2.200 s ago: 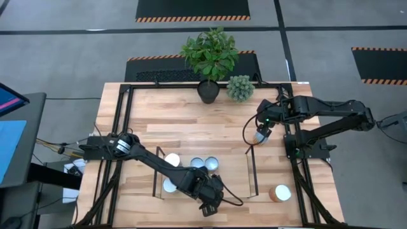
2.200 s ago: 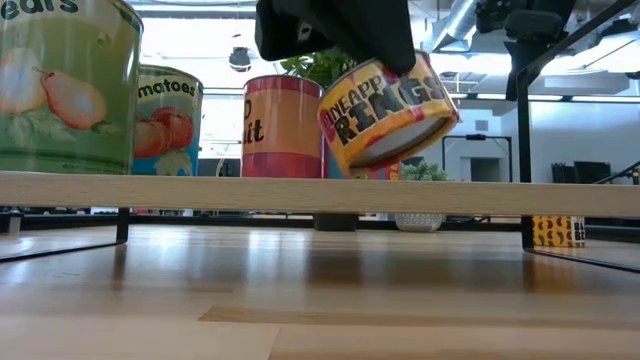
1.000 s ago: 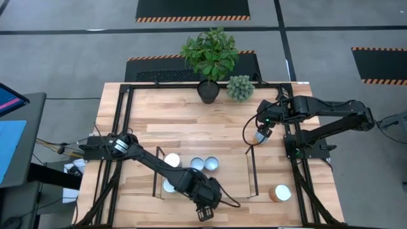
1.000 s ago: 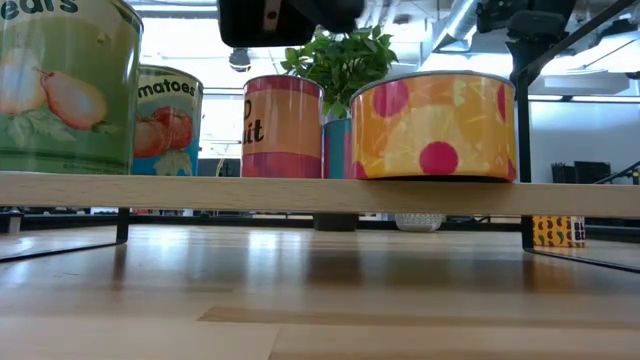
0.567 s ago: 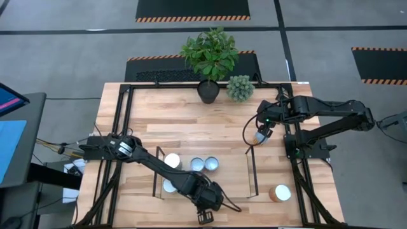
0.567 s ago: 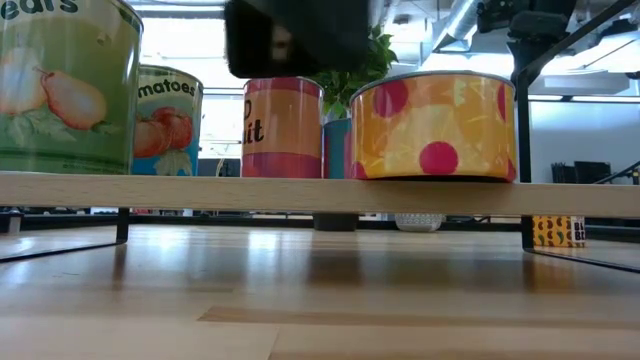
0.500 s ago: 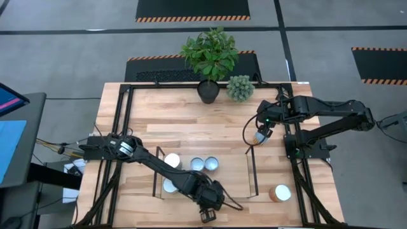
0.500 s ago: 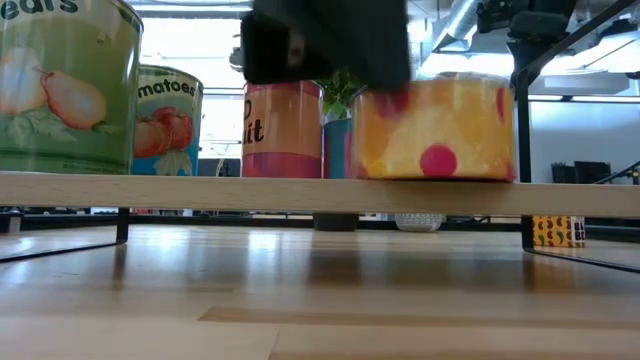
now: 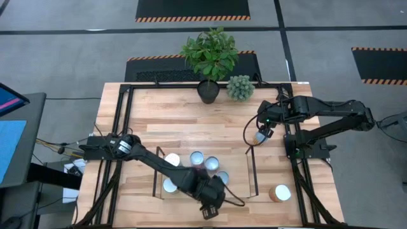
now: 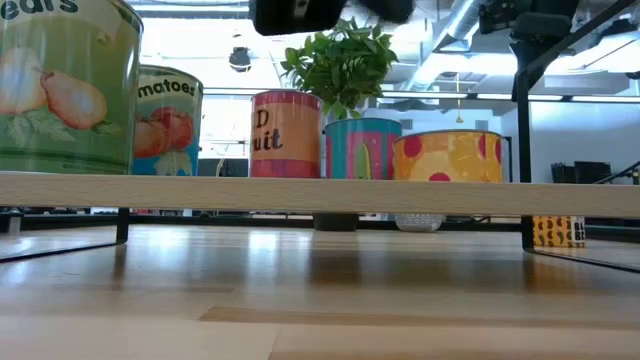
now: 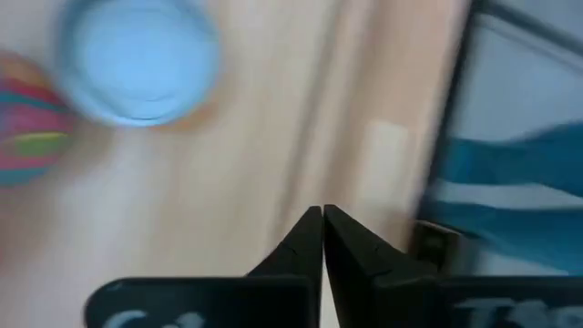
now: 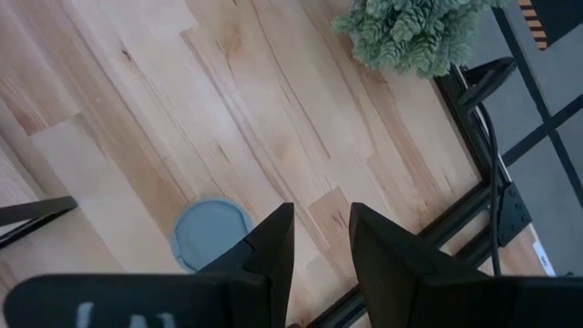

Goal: Pick and place cans onto a shelf
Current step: Adjust the orange mix fruit can on the shelf

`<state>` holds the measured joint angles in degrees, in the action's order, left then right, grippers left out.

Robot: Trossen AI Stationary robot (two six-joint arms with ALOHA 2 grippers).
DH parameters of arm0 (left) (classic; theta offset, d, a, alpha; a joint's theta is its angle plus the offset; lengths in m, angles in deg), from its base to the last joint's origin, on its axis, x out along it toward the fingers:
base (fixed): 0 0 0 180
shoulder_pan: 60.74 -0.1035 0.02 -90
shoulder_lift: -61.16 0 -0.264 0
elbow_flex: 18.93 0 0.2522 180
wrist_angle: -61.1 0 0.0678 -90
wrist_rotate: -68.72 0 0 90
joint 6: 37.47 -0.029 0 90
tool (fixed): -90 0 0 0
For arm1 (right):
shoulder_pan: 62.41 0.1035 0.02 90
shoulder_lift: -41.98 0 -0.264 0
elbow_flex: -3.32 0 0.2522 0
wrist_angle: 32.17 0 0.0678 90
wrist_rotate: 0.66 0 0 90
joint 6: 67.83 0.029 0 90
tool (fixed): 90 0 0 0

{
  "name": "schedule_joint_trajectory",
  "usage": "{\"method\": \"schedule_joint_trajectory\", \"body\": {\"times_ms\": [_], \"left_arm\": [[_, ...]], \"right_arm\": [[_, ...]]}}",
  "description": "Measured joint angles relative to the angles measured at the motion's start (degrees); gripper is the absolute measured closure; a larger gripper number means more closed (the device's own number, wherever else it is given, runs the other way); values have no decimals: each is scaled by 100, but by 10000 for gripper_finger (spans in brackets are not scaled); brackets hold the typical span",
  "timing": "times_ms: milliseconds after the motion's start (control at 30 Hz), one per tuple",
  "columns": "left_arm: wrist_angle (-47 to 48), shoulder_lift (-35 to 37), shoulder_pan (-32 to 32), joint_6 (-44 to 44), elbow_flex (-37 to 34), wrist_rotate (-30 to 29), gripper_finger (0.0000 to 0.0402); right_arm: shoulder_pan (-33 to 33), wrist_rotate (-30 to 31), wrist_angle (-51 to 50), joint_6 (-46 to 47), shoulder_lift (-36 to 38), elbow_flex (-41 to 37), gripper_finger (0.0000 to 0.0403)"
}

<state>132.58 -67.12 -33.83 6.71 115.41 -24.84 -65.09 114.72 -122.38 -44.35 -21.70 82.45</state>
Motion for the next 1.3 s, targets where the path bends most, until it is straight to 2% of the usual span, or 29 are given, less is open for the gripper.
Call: {"method": "schedule_joint_trajectory", "body": {"times_ms": [133, 300, 433, 500, 600, 833, 1300], "left_arm": [[242, -20, 6, 286, 5, -828, 401], [549, 64, -72, 496, 328, -1458, 401], [1991, 244, -138, 376, 1266, -2294, 401], [2771, 222, -214, 564, 1461, -2539, 401], [3260, 290, -406, 741, 1266, -2432, 401], [2898, 219, -855, 124, 761, -1884, 401], [2888, 219, -1075, 146, 726, -1132, 401]], "right_arm": [[0, 0, 11, -1, 0, 0, 272], [0, 0, 9, -2, 0, 0, 272], [0, -1, 9, -1, 0, 0, 272], [0, -2, 20, -2, -2, 0, 272], [0, -2, 22, -2, -2, 0, 272], [0, -2, 18, -2, -2, 0, 272], [0, -4, 18, -5, -2, 0, 272]]}}
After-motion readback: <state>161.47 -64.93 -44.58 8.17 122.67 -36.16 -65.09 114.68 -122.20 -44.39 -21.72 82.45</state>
